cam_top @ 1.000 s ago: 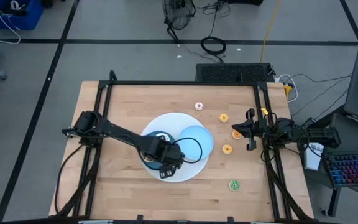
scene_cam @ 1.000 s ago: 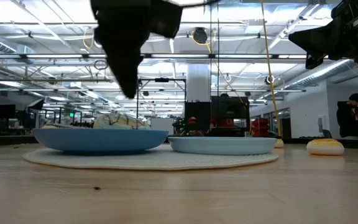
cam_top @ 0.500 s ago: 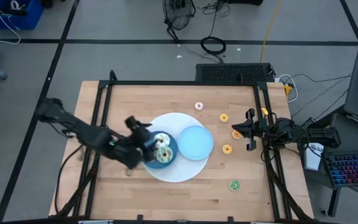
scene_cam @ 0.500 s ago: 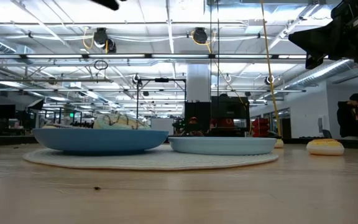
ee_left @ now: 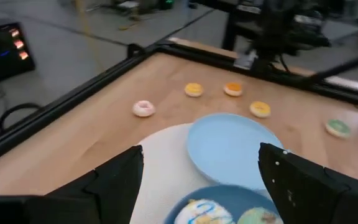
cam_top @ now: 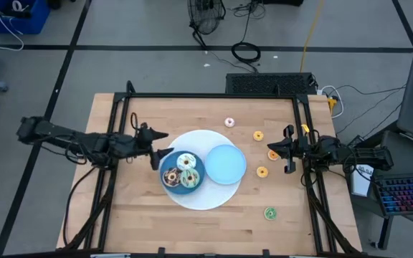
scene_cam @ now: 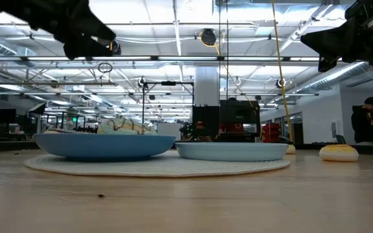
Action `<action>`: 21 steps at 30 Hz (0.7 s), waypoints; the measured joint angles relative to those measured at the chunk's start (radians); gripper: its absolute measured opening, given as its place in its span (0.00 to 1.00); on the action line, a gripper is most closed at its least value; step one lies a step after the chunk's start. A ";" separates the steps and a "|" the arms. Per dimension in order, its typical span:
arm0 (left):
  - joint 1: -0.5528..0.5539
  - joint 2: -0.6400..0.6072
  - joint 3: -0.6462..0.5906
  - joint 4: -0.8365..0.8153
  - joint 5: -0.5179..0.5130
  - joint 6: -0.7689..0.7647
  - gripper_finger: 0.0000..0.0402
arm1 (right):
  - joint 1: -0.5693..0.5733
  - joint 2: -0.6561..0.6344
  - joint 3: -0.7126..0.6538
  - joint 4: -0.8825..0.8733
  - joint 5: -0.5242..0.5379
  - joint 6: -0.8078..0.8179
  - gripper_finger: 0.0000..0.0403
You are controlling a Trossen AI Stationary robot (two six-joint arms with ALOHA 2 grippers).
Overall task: Pick & Place donuts
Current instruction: Put the small white donut on the light blue plate
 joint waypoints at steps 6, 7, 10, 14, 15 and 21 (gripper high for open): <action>0.082 -0.123 -0.131 0.078 0.049 0.057 0.77 | 0.000 0.000 0.000 0.000 0.000 0.000 0.00; 0.093 -0.146 -0.152 0.078 0.052 0.059 0.78 | 0.000 0.000 0.000 0.000 0.000 0.000 0.00; 0.112 -0.223 -0.210 0.082 0.054 0.059 0.79 | 0.000 0.000 0.000 0.000 0.000 0.000 0.00; 0.136 -0.333 -0.282 0.093 0.082 0.068 0.79 | 0.000 0.000 0.000 0.000 0.000 0.000 0.00; 0.145 -0.364 -0.297 0.093 0.097 0.073 0.79 | 0.000 0.000 0.000 0.000 0.000 0.000 0.00; 0.208 -0.514 -0.375 0.094 0.177 0.100 0.77 | 0.000 0.000 0.000 0.000 0.000 0.000 0.00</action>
